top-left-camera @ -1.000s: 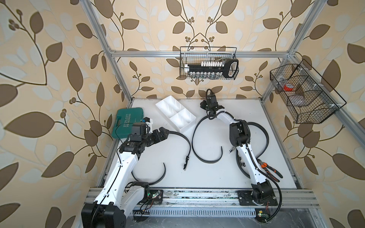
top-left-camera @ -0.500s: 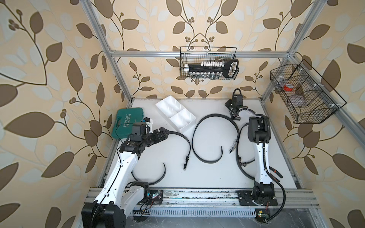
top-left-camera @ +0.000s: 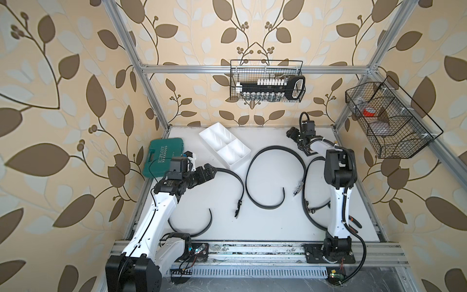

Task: Place the belts into the storage roll
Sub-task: Move the distractor to the corner of the board, then move the container to the center of the board.

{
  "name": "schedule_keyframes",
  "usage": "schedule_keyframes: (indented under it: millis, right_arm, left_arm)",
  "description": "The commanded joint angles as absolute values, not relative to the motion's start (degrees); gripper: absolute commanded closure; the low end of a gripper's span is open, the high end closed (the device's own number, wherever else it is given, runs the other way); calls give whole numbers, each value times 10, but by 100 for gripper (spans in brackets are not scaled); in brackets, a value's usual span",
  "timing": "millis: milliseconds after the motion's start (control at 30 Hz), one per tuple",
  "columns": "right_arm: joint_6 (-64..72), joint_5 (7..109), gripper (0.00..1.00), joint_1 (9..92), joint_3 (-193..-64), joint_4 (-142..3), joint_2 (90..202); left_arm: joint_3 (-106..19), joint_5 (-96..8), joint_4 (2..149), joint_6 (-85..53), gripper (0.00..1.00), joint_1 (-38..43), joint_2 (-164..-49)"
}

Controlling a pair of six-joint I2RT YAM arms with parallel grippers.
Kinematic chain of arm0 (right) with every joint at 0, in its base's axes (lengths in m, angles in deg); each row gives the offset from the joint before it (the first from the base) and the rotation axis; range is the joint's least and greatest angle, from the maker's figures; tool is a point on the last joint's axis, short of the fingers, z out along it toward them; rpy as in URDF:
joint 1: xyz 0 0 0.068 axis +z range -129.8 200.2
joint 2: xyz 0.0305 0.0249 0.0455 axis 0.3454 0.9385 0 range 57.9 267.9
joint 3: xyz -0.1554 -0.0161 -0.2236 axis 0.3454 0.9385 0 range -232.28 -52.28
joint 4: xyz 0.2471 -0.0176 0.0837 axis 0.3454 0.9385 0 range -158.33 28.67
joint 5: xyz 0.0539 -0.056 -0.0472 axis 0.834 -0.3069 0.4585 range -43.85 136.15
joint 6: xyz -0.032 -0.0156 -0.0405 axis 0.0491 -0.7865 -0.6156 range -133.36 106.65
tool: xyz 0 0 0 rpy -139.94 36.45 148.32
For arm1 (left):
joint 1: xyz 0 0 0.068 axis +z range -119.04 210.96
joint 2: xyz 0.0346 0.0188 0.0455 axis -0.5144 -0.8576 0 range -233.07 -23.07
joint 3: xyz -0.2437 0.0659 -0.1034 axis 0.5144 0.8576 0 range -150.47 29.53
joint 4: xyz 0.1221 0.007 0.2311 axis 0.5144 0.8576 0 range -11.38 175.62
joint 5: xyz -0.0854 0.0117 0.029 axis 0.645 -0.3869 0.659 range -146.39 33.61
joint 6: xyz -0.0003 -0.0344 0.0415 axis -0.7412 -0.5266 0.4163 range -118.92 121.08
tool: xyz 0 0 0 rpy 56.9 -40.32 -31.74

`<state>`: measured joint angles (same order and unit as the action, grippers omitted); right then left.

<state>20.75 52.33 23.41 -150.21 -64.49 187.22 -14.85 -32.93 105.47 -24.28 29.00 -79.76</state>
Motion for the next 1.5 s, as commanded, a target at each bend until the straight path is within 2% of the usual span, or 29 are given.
schedule_keyframes:
  millis: [0, 200, 400, 533, 633, 833, 1100, 1267, 1467]
  right_arm:
    - [186, 530, 4, 297, -1433, -616, 1772]
    - [252, 537, 1, 401, -1307, -613, 1665]
    - [324, 504, 1, 487, -1314, -584, 1661]
    - [312, 472, 14, 530, -1369, -551, 1705]
    - [297, 444, 15, 559, -1405, -513, 1731]
    - [314, 448, 25, 577, -1418, -517, 1760]
    - [298, 409, 30, 596, -1511, -453, 1826]
    - [281, 403, 39, 597, -1579, -404, 1877]
    - [267, 389, 49, 595, -1587, -401, 1887]
  left_arm:
    - [-155, -344, 1057, -231, 1, 286, -783]
    - [-150, -339, 1056, -236, 1, 287, -779]
    - [-144, -332, 1047, -242, 1, 288, -765]
    - [-142, -323, 1047, -243, 1, 289, -759]
    - [-142, -320, 1046, -243, 1, 291, -754]
    - [-138, -309, 1039, -247, 1, 301, -748]
    - [-137, -295, 1034, -250, 1, 311, -746]
    - [-138, -294, 1035, -249, 1, 314, -745]
    - [-140, -292, 1034, -247, 1, 320, -745]
